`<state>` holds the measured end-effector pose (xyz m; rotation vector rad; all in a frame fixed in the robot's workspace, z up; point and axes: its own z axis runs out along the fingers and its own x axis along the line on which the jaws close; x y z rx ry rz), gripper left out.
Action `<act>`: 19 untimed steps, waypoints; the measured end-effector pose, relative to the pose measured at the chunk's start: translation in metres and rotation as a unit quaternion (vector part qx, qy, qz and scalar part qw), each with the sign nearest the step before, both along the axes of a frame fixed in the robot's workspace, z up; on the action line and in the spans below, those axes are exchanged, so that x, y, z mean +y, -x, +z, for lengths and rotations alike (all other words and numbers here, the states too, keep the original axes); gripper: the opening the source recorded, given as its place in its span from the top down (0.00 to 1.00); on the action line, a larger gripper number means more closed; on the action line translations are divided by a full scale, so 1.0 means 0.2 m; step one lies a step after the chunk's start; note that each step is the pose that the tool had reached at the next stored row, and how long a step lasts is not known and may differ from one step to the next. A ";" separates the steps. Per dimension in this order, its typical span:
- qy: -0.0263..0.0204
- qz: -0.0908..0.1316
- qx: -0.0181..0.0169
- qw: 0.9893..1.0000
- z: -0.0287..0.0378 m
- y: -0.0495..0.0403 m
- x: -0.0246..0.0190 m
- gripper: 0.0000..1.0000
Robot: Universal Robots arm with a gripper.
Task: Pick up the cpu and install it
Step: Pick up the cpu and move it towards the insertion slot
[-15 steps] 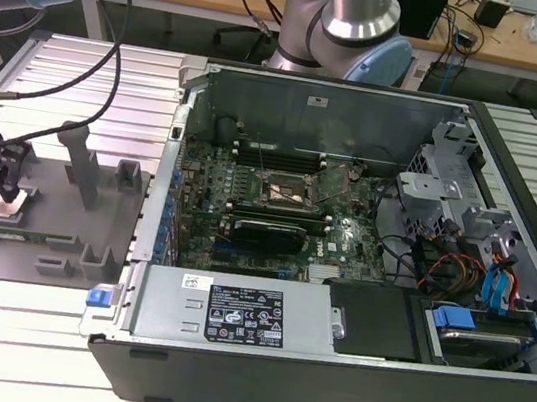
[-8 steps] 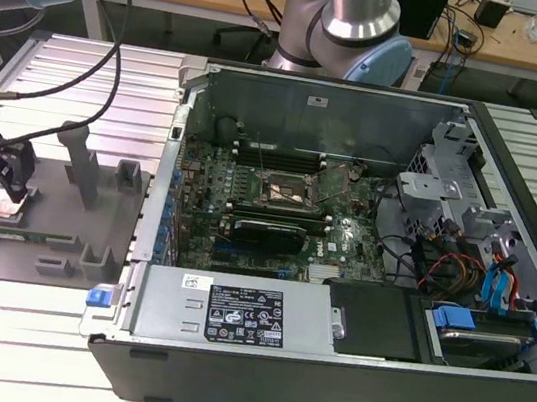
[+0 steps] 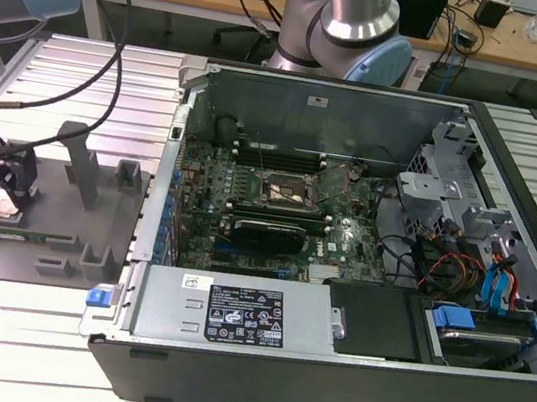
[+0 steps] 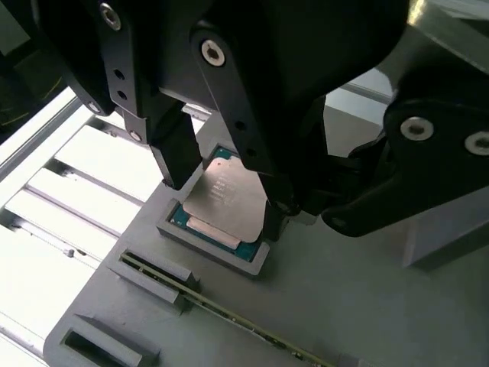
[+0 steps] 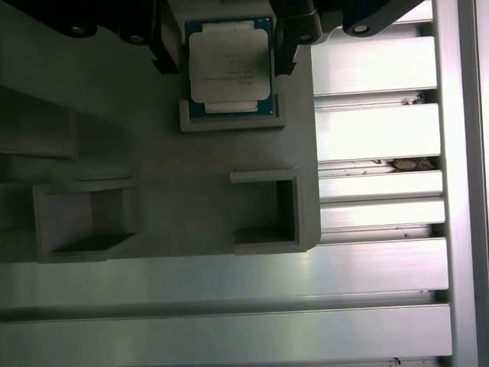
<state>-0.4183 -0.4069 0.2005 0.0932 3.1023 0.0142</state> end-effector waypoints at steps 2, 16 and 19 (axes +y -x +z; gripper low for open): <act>0.000 0.000 0.000 1.000 -0.007 0.000 0.002 0.40; 0.000 0.008 0.000 1.000 -0.042 0.000 0.015 0.40; 0.000 0.009 0.000 1.000 -0.051 0.000 0.016 0.40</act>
